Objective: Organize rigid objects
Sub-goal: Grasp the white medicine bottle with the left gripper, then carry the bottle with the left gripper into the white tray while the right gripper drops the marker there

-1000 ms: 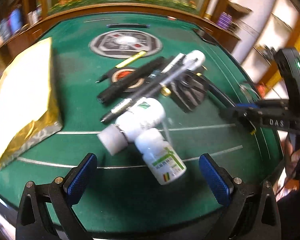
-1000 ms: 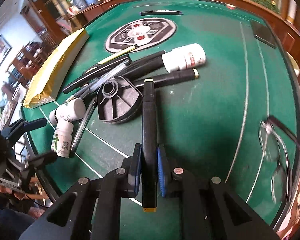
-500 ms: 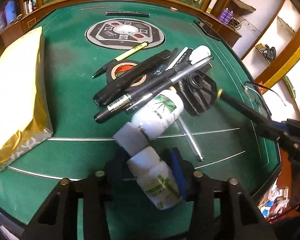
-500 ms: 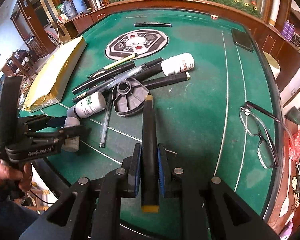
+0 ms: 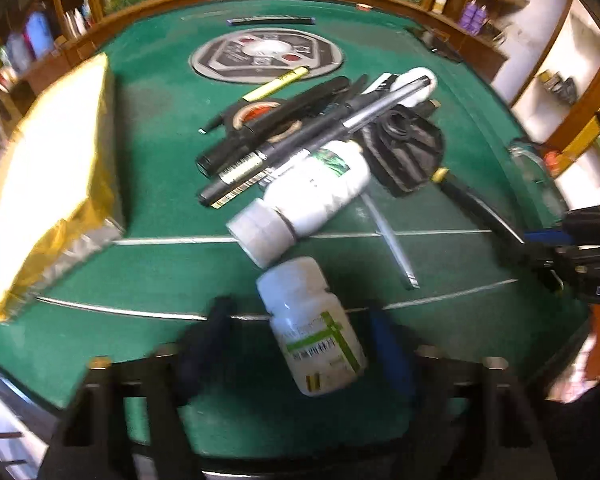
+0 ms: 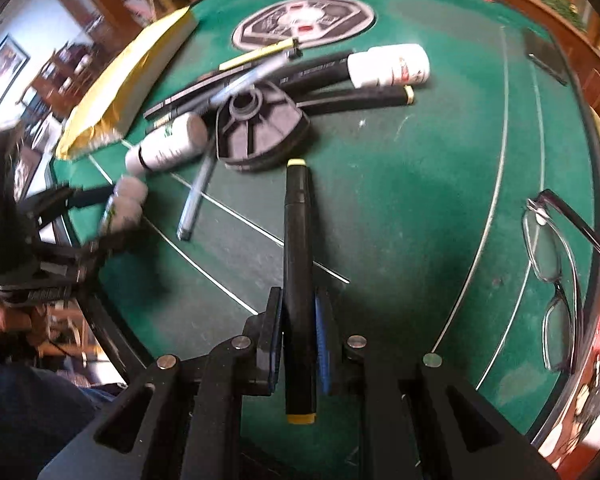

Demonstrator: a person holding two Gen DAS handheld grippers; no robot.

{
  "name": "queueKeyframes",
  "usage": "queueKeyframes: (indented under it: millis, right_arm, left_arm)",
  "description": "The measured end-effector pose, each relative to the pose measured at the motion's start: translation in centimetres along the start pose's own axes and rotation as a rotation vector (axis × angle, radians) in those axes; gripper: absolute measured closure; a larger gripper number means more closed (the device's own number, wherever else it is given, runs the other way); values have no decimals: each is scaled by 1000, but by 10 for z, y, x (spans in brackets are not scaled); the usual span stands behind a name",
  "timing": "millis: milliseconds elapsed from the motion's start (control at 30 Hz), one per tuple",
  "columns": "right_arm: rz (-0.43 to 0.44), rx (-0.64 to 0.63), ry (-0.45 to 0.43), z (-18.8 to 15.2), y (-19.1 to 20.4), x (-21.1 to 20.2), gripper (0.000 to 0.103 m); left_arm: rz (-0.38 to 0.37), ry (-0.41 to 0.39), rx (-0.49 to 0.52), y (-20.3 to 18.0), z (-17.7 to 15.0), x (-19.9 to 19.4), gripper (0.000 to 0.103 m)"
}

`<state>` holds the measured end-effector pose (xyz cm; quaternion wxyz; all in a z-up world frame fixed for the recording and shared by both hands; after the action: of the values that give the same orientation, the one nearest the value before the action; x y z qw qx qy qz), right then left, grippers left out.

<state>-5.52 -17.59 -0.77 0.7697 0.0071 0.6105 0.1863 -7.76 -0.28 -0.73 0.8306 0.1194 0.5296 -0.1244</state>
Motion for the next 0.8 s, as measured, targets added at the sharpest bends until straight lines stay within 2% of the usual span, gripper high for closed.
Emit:
queueKeyframes:
  millis: [133,200,267,300,367,467,600,700,800]
  right_arm:
    - [26,-57,23,3,-5,7,85]
    - [35,-94,26,3,-2,8,73]
    - [33,-125,28,4,0,9,74]
    - [19,-148,32,4,2,9,87]
    - [-4,-161,47,4,3,10,89]
    - [58,-75,72,9,-5,6,89]
    - [163,87,24,13,-9,-10,89]
    - [192,137,-40,16,3,-26,89]
    - [175,130,-96,19,24,-39,89]
  left_arm:
    - [38,10,-42,2,2,-1,67]
    - [47,21,-74,4,3,-1,67]
    - [34,22,-110,4,3,-2,67]
    - [13,15,-124,4,2,-4,67]
    - [-6,-17,-132,3,0,-11,67]
    - [-29,-64,-113,6,5,-18,67]
    - [-83,-105,-78,17,14,-29,67]
    - [-105,-152,-77,32,20,-45,68]
    - [-102,-198,-81,54,23,-62,68]
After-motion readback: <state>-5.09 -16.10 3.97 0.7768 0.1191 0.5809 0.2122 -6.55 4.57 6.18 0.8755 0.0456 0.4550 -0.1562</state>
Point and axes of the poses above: each gripper's, at about its wrist camera, not at the fingertips, and x roughly the way its jaws point, y to its left, z to its top, the point moved 2 cm from there along x, roughly the way its jaws point, and after that the axes turned 13 degrees about x, right-handed, at the moved point
